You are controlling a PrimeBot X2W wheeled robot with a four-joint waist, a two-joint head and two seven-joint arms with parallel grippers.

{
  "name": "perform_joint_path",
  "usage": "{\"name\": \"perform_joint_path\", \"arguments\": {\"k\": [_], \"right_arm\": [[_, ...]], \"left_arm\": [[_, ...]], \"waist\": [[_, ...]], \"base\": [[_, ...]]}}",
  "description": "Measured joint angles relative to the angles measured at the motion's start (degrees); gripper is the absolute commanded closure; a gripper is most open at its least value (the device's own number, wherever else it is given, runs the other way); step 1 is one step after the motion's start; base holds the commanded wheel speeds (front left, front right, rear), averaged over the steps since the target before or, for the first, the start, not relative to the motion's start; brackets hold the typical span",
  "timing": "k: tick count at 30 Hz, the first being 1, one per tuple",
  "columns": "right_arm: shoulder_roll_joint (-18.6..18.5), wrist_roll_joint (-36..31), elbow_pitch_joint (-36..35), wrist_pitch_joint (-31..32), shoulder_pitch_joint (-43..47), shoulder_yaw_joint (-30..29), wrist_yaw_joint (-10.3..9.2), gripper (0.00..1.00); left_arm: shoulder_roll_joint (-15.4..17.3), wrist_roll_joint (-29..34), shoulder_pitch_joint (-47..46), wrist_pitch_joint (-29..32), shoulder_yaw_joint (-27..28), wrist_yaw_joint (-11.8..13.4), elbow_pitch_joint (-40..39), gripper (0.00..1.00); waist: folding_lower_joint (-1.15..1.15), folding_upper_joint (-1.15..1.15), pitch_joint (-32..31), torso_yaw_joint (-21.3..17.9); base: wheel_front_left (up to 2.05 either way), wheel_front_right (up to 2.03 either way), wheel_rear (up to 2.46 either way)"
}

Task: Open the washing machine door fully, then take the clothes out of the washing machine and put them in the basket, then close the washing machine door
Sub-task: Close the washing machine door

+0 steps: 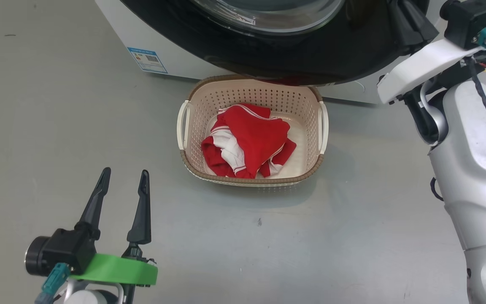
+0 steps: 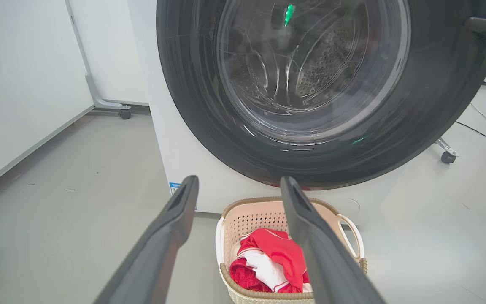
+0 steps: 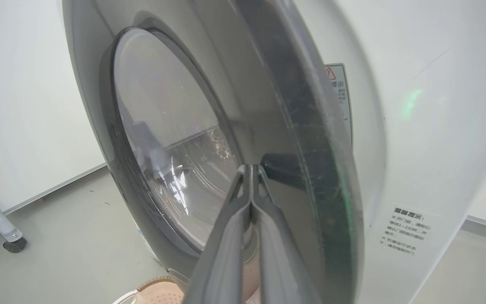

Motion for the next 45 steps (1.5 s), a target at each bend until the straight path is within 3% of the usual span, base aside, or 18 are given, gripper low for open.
{"name": "perform_joint_path", "arguments": {"k": [24, 45], "right_arm": [[-5.14, 0.54, 7.9, -0.76, -12.9, -2.26, 0.51, 1.0], [-4.07, 0.2, 14.91, -5.65, -15.29, -1.7, 0.54, 1.0]], "left_arm": [[-1.24, 0.12, -4.54, -1.04, -1.78, -1.01, 1.31, 0.0], [-1.89, 0.12, -6.71, -1.57, -1.67, -1.36, 4.19, 0.0]], "waist": [[0.0, 0.0, 4.96, 3.03], [0.0, 0.0, 5.64, 3.84]], "base": [[0.0, 0.0, 0.0], [0.0, 0.0, 0.0]]}}
